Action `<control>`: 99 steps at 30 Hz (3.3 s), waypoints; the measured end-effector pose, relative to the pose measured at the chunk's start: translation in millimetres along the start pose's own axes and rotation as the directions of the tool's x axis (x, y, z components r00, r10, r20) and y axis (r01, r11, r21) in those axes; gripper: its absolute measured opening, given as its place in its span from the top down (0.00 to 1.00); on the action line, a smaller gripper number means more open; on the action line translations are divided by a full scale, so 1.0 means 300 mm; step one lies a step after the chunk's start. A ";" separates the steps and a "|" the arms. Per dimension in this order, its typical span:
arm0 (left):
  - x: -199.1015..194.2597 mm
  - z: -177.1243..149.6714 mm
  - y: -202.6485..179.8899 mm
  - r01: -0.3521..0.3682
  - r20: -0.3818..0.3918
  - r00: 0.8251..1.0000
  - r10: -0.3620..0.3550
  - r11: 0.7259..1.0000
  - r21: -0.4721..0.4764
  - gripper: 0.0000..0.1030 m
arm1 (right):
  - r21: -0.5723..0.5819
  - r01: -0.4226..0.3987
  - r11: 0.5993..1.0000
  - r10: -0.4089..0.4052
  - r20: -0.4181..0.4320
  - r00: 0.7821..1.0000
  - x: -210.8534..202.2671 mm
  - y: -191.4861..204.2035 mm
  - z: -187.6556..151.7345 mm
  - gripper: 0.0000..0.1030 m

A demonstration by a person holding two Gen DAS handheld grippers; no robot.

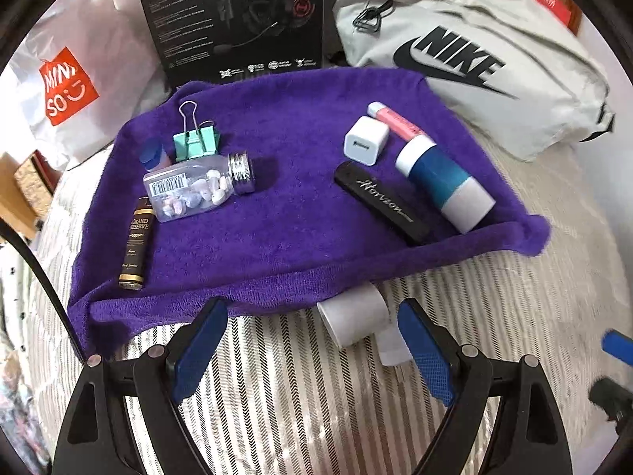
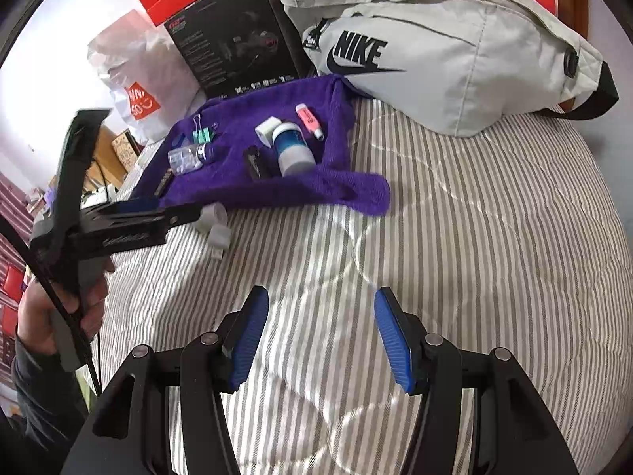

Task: Organize rigid objects
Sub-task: 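Grasp the white tape roll with the left gripper, then grasp the small white USB light with the right gripper, then set the tape roll on the towel with left while right places the USB light there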

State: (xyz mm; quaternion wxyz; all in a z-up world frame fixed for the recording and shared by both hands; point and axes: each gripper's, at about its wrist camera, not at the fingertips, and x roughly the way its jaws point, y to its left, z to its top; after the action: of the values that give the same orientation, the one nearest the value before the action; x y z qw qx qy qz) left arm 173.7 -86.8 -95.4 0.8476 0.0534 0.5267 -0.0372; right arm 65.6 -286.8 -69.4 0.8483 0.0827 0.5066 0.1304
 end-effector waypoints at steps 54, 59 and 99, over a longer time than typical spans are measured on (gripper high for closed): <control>-0.062 -0.276 0.379 0.105 -0.018 0.994 -0.111 0.976 -0.191 0.66 | -0.093 -0.020 0.995 0.017 -0.033 0.999 0.341 0.320 0.077 0.48; -0.056 -0.272 0.376 0.138 -0.015 0.990 -0.143 0.975 -0.173 0.66 | -0.078 0.001 0.997 -0.002 -0.009 1.000 0.361 0.340 0.083 0.53; -0.124 -0.138 0.386 0.158 0.055 0.987 -0.152 0.979 -0.131 0.66 | -0.177 -0.003 0.984 0.008 0.029 1.000 0.239 0.330 0.152 0.76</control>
State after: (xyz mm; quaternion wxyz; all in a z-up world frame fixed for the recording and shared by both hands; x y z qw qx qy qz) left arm 134.2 33.6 -74.2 0.8553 -0.0460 0.5115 -0.0690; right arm 124.6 -170.9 -81.0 0.8593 0.0106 0.4801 0.1760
